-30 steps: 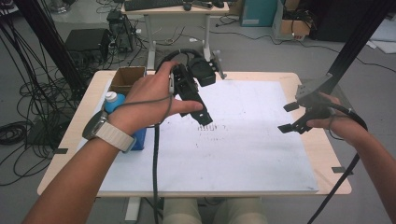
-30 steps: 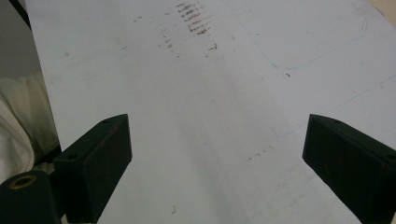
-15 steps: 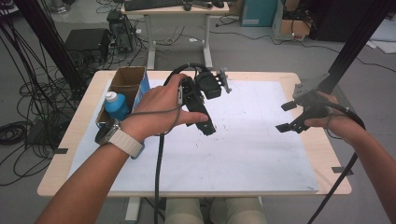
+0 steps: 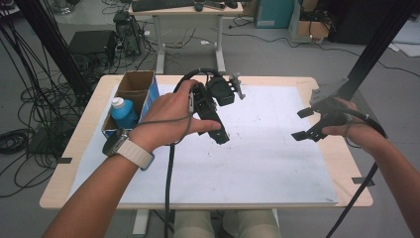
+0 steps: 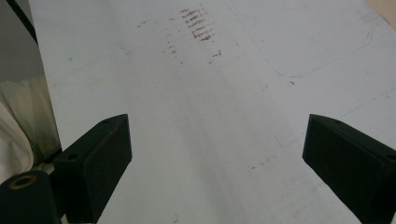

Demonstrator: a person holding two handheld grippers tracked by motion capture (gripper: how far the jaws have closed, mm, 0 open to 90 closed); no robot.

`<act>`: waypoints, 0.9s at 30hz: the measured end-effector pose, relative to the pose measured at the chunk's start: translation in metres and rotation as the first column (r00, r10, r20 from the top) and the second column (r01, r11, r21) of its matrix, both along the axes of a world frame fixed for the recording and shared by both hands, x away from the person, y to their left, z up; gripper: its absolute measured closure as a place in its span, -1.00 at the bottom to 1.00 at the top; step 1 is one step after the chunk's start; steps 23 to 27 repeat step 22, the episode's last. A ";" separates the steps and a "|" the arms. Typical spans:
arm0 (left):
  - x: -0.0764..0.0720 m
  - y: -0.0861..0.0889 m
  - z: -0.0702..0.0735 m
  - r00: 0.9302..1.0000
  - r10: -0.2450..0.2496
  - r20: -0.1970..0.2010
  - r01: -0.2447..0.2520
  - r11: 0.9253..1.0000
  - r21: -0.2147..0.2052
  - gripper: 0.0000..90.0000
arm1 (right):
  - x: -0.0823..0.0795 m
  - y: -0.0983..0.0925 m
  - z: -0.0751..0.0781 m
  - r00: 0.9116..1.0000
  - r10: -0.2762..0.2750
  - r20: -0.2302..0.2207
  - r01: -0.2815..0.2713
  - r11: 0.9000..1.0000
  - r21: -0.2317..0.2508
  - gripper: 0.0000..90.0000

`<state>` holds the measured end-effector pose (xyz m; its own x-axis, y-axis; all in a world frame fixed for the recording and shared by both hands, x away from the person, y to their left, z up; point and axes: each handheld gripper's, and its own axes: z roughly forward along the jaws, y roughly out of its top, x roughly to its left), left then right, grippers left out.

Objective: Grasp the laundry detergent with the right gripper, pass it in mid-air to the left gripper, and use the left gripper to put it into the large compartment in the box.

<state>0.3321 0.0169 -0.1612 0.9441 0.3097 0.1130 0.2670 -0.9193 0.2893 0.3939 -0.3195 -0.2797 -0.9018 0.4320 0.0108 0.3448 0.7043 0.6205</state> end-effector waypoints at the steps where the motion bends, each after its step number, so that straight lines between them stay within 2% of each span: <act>1: 0.001 0.000 0.000 1.000 -0.001 -0.006 0.001 1.000 -0.001 -0.79 | 0.000 0.000 0.001 1.000 0.004 -0.001 -0.004 1.000 -0.011 -0.82; 2: 0.001 0.001 0.000 1.000 0.004 0.002 -0.004 1.000 0.002 -0.79 | 0.000 0.001 -0.001 1.000 -0.002 0.001 0.002 1.000 0.009 -0.82; 4: 0.001 0.001 0.000 1.000 0.005 0.002 -0.005 1.000 0.005 -0.79 | 0.001 0.001 0.001 1.000 0.008 -0.002 -0.008 1.000 -0.016 -0.82; 6: 0.001 0.001 0.000 1.000 0.008 0.002 -0.008 1.000 0.006 -0.79 | 0.000 0.002 0.000 1.000 -0.001 0.000 0.001 1.000 0.007 -0.82; 14: 0.001 0.004 0.001 1.000 0.005 0.002 -0.005 1.000 -0.002 -0.78 | 0.001 0.001 0.000 1.000 0.001 0.002 -0.001 1.000 0.006 -0.82; 18: 0.000 0.005 0.003 1.000 0.019 0.017 -0.018 1.000 -0.013 -0.78 | 0.000 0.000 0.000 1.000 -0.001 0.001 0.001 1.000 0.004 -0.82; 20: 0.001 0.006 0.004 1.000 0.007 0.015 -0.007 1.000 -0.011 -0.78 | -0.001 0.000 0.000 1.000 -0.001 0.005 0.001 1.000 0.006 -0.82; 27: 0.001 0.006 0.004 1.000 0.014 0.013 -0.014 1.000 -0.014 -0.79 | -0.001 -0.001 0.000 1.000 -0.002 0.005 0.002 1.000 0.006 -0.82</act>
